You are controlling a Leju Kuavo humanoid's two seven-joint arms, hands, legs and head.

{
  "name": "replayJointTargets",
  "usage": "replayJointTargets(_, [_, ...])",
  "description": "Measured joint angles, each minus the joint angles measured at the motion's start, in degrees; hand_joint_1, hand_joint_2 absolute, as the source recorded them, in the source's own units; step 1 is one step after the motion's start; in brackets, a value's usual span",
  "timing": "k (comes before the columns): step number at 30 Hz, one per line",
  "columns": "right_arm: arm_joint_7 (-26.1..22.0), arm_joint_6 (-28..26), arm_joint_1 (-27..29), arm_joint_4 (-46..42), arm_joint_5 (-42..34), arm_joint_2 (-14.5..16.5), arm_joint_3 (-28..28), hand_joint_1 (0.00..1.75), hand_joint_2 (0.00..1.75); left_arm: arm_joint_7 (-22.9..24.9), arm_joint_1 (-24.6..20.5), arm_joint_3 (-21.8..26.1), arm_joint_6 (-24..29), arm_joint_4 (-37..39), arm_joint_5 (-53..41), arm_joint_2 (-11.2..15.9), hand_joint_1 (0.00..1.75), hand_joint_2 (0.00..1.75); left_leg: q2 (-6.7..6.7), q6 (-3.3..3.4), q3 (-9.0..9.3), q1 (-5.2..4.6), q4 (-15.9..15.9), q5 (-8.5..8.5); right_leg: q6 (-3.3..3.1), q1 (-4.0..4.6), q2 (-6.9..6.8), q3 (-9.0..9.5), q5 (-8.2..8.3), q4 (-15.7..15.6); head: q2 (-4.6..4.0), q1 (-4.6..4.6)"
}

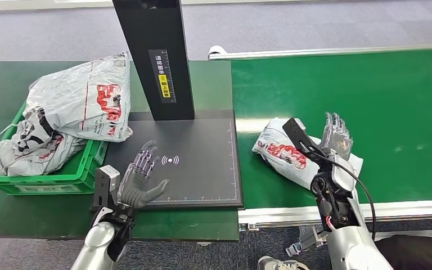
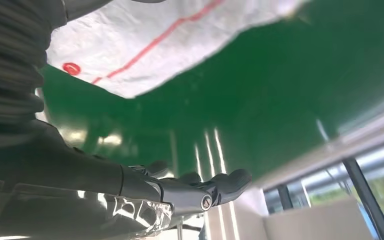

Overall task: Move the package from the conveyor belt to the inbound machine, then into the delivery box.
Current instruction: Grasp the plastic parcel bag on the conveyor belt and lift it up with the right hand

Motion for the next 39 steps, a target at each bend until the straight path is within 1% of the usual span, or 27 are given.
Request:
replayJointTargets(2, [0.6,3.3,-0.4,1.7,1.8,0.0,0.0,0.0,1.75,-0.1,-0.4,0.0,-0.3,0.4,0.0,0.0,0.0,1.75,-0.01,0.0,0.0,0.0,0.0,0.0,0.0,0.0,0.0,0.0,0.0,0.0,0.0,0.0])
replayJointTargets(6, [0.6,6.9,-0.7,4.3,3.5,0.1,0.0,0.0,1.75,-0.4,-0.7,0.4,-0.7,1.1,0.0,0.0,0.0,1.75,-0.01,0.0,0.0,0.0,0.0,0.0,0.0,0.0,0.0,0.0,0.0,0.0,0.0,0.0])
replayJointTargets(10, [0.4,8.6,-0.9,6.0,4.0,0.1,0.0,0.0,1.75,-0.6,-0.9,0.8,-0.8,1.5,-0.1,0.0,0.0,1.75,-0.02,0.0,-0.01,0.0,0.0,0.0,0.0,0.0,0.0,0.0,0.0,0.0,0.0,0.0])
replayJointTargets(18, [-0.2,13.8,-2.8,10.0,4.6,0.3,0.1,0.0,1.75,-0.5,-2.3,1.2,-0.8,2.6,-0.5,0.0,0.0,1.75,-0.01,0.0,0.0,0.0,0.0,0.0,0.0,0.0,0.0,0.01,0.01,0.0,0.0,0.01])
replayJointTargets(30, [-0.1,15.3,-4.9,13.5,4.8,0.7,0.5,0.0,1.75,-0.1,-2.7,1.4,0.2,3.1,-1.5,-0.1,0.0,1.75,-0.01,0.0,-0.01,0.0,0.0,0.0,0.0,0.0,0.0,0.0,0.01,0.0,0.0,0.01])
replayJointTargets(39, [-0.1,15.9,-5.2,14.7,4.8,0.9,0.5,0.0,1.75,0.1,-2.7,1.4,0.2,3.1,-1.6,-0.2,0.0,1.75,-0.01,0.0,0.0,0.0,0.0,0.01,0.0,0.0,0.0,0.0,0.01,0.0,0.0,-0.01])
